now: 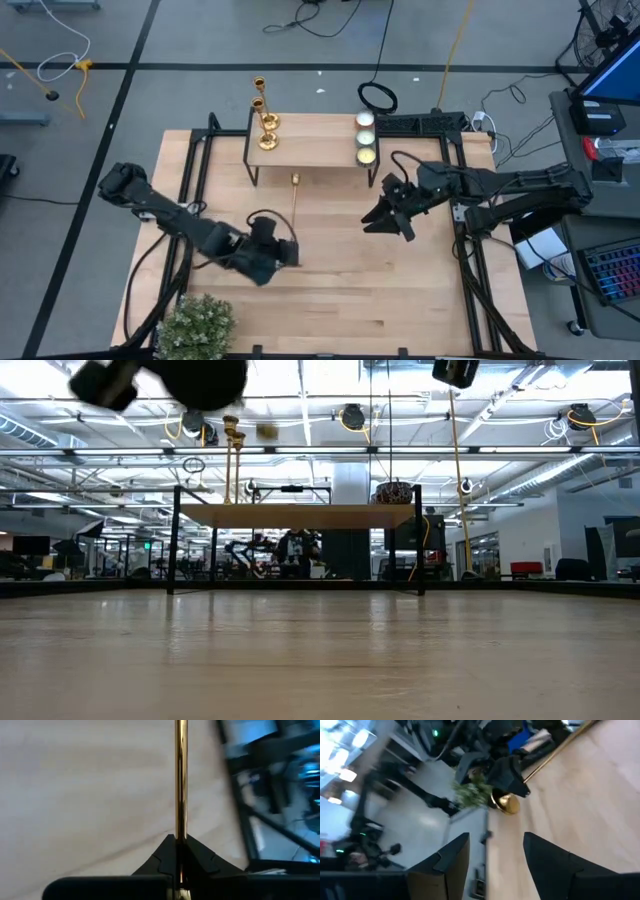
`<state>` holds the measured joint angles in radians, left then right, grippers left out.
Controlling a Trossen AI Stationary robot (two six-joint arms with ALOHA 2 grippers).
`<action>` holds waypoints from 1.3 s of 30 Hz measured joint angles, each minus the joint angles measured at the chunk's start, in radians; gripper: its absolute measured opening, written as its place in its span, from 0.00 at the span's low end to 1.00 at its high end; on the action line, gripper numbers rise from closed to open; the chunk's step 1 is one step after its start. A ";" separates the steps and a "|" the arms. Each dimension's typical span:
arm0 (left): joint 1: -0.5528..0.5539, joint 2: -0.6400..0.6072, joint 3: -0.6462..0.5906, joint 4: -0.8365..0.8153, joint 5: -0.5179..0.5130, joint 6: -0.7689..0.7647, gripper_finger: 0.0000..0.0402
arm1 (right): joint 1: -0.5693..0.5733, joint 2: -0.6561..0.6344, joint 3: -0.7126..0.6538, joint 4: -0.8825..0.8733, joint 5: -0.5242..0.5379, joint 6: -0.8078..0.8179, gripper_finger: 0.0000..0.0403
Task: Pick & Place candle stick holders
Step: Put the gold candle holder on the shelf aligned with the other gold candle holders
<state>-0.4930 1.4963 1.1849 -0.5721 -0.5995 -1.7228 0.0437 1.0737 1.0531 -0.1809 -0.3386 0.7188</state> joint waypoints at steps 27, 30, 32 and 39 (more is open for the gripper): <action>0.161 0.027 0.137 0.689 0.099 0.954 0.04 | -0.174 0.087 0.000 0.611 -0.052 0.089 0.45; 0.168 0.050 0.139 0.723 0.118 0.937 0.04 | -0.176 0.088 0.000 0.613 -0.054 0.080 0.45; 0.170 0.073 0.137 0.735 0.159 0.924 0.04 | -0.176 0.087 0.000 0.622 -0.054 0.069 0.45; 0.199 0.167 0.137 0.861 0.214 0.900 0.04 | -0.176 0.087 0.000 0.618 -0.053 0.054 0.45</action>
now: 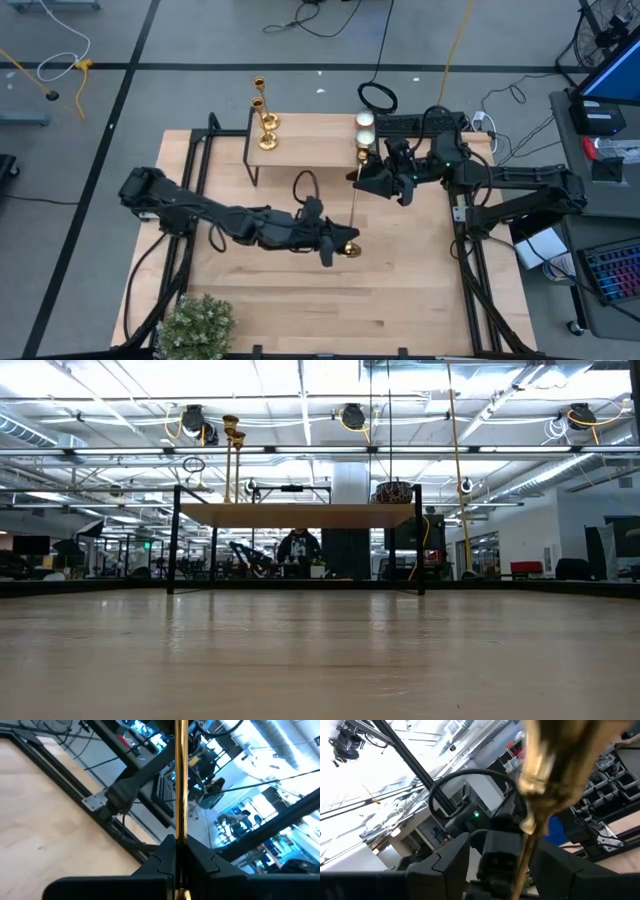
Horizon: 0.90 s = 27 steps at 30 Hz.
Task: Pick & Place candle stick holders
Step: Put the gold candle holder on the shelf aligned with the other gold candle holders
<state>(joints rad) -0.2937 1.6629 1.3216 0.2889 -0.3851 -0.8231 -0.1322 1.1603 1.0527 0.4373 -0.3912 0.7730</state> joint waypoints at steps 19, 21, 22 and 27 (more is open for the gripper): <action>-0.002 -0.007 0.000 0.034 0.032 0.019 0.04 | 0.000 -0.002 0.000 -0.008 -0.005 0.025 0.13; -0.002 -0.007 0.000 0.027 0.033 0.020 0.04 | 0.000 -0.002 0.000 -0.008 -0.008 0.022 0.05; -0.001 -0.007 0.000 0.026 0.036 0.021 0.04 | 0.000 -0.002 0.000 -0.006 -0.008 0.022 0.03; -0.002 -0.007 0.000 0.029 0.045 0.010 0.04 | 0.000 -0.002 0.000 -0.005 -0.009 0.030 0.06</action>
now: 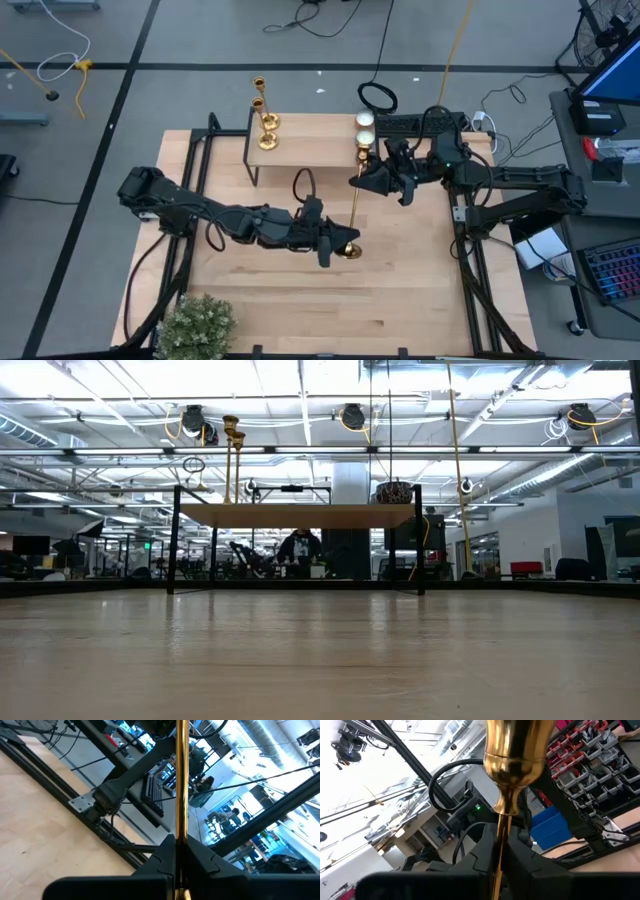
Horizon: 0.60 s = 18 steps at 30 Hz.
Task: Pick & Place candle stick holders
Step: Put the gold candle holder on the shelf aligned with the other gold candle holders
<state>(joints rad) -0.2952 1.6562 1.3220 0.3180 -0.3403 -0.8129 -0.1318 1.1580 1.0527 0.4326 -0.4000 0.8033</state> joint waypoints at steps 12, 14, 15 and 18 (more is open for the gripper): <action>0.027 -0.007 0.000 0.002 0.042 -0.046 0.28 | 0.003 0.000 0.000 -0.079 -0.051 0.017 0.03; 0.039 -0.007 0.000 0.001 0.061 -0.058 0.29 | 0.003 0.000 0.000 -0.106 -0.055 0.017 0.03; 0.046 -0.007 0.000 0.002 0.063 -0.058 0.29 | 0.003 0.000 0.000 -0.118 -0.058 0.020 0.03; 0.068 -0.007 0.000 0.006 0.070 -0.055 0.29 | 0.009 0.000 0.000 -0.138 -0.076 0.022 0.03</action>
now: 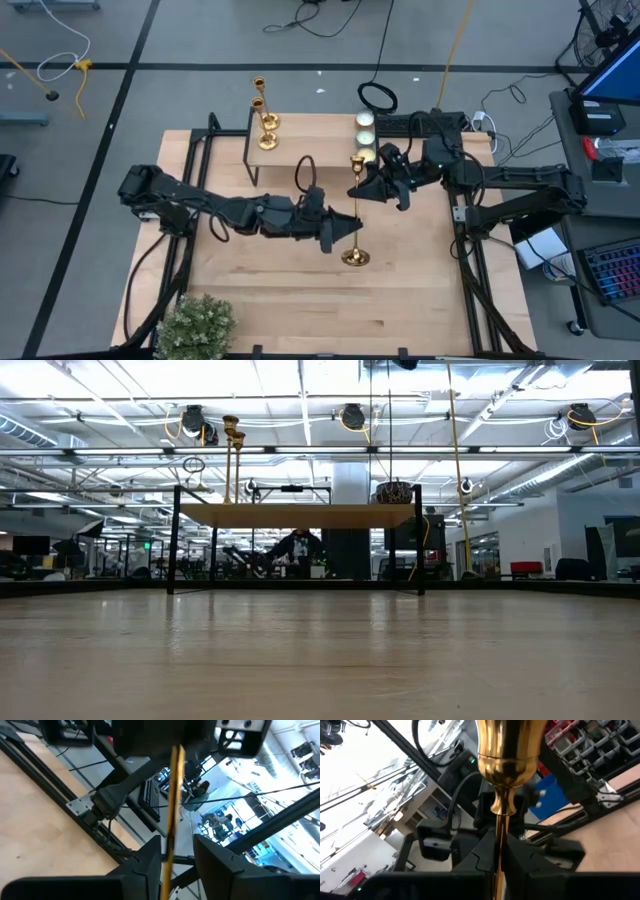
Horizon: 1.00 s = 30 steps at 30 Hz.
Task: Pick & Place candle stick holders
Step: Put the gold candle holder on the shelf aligned with the other gold candle holders
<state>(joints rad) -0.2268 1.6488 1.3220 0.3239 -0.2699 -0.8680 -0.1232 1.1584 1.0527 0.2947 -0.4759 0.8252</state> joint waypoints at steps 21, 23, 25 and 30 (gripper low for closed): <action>0.070 -0.021 0.000 -0.012 0.164 0.010 0.15 | 0.040 -0.001 0.000 -0.110 -0.024 -0.040 0.03; 0.069 -0.021 0.000 -0.008 0.163 0.018 0.12 | 0.040 -0.002 0.001 -0.107 -0.024 -0.042 0.03; 0.068 -0.021 0.000 -0.009 0.163 0.019 0.10 | 0.041 -0.002 0.001 -0.105 -0.020 -0.043 0.03; 0.068 -0.022 0.000 -0.008 0.159 0.018 0.10 | 0.041 -0.002 0.001 -0.105 -0.007 -0.050 0.03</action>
<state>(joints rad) -0.1593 1.6272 1.3220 0.3159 -0.1110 -0.8496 -0.0818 1.1564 1.0534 0.1902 -0.4828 0.7750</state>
